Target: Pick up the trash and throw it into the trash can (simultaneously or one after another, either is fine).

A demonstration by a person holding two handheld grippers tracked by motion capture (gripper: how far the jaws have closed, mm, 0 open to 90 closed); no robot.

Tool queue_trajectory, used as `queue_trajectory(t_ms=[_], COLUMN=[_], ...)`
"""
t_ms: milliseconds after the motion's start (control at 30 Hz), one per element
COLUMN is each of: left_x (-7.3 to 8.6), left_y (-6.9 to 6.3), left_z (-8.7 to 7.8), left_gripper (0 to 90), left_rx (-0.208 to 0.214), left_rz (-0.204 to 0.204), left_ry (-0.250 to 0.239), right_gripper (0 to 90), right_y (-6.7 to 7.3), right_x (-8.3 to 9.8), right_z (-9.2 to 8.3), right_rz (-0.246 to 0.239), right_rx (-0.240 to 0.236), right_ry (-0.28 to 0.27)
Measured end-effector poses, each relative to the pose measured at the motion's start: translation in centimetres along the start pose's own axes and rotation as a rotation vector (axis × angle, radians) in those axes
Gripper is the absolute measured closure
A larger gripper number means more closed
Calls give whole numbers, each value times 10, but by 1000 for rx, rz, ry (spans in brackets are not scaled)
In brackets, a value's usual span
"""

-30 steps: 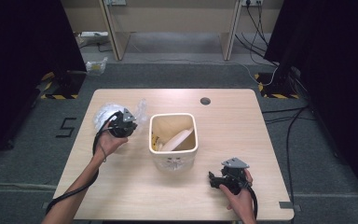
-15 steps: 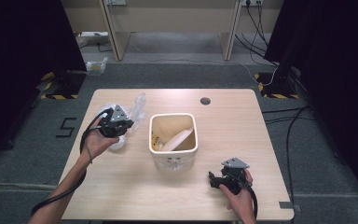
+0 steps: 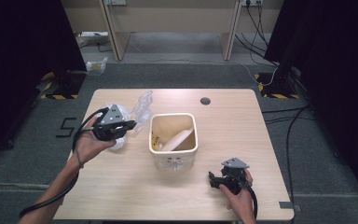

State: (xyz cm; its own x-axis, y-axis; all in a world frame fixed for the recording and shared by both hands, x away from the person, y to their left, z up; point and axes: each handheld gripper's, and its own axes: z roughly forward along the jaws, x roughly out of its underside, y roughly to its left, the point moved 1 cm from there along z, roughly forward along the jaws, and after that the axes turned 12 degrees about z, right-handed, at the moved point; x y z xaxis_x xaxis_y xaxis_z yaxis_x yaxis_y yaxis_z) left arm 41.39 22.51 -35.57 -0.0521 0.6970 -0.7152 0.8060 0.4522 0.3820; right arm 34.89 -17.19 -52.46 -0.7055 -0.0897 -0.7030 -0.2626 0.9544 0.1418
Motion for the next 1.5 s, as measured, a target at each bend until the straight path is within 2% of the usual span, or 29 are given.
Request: queue_trajectory(t_ms=[267,600,800,833,900,1000,1500], left_x=[-14,-28,-33,-34,-33,-33,-31], left_y=[-16,-34,-37,-37,-36,-32,-22], left_z=[7,26,43,46,51,55,40], left_gripper=[869,866,829,793,663,572,486], left_rx=[104,198,234,234,225,215,143], left_rz=[21,56,56,53,29,-13,-58], left_ry=[-31,-25,5,13,17,-1,-48], right_gripper=[105,106,105,106,106,106,105], right_y=[0,0,0,0,0,0,0], right_x=[0,0,0,0,0,0,0], right_z=[0,0,0,0,0,0,0], right_rz=[1,1,1,1,-2,-1,-1], right_rx=[-1,-1,-1,-1,0,0,0], right_ry=[1,0,-1,-2,-1,-1,-1])
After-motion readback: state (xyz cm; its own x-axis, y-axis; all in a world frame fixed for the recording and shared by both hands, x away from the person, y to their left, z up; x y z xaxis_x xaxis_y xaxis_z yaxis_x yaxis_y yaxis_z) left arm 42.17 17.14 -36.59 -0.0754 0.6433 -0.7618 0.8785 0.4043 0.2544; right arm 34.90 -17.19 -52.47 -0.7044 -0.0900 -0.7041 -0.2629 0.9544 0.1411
